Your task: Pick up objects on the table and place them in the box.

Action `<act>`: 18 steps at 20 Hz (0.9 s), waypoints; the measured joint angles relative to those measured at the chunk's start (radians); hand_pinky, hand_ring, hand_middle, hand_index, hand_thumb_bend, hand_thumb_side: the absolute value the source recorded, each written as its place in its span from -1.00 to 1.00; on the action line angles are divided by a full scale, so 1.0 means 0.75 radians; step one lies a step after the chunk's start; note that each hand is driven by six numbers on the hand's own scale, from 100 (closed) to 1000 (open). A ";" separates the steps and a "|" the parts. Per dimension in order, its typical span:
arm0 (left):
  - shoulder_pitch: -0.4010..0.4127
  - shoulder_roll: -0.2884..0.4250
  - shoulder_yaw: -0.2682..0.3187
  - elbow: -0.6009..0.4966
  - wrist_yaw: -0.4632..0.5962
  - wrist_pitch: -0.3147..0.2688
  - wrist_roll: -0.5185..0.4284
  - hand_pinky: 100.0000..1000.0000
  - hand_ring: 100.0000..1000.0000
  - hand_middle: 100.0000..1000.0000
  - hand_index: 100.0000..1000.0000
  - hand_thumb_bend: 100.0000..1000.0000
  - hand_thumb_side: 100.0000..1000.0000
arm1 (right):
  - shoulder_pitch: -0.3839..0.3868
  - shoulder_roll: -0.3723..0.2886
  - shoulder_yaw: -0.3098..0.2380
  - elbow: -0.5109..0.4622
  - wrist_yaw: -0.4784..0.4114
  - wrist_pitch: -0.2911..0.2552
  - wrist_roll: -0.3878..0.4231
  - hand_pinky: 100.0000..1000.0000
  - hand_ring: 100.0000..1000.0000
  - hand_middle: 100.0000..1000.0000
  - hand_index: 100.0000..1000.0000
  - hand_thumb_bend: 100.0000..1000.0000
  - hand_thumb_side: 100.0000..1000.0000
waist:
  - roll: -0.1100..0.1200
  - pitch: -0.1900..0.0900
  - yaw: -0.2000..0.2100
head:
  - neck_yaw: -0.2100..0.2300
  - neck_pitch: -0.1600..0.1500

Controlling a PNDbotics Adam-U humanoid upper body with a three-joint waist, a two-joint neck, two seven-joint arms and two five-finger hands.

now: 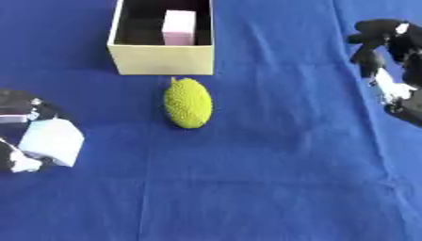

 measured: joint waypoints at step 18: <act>-0.152 -0.047 0.185 -0.252 -0.026 0.211 0.031 0.25 0.05 -0.35 0.15 -0.97 -1.00 | 0.029 0.014 -0.010 0.000 -0.001 0.003 -0.003 1.00 0.59 -0.09 0.62 -1.00 -0.06 | 0.013 -0.010 0.006 | -0.018 -0.008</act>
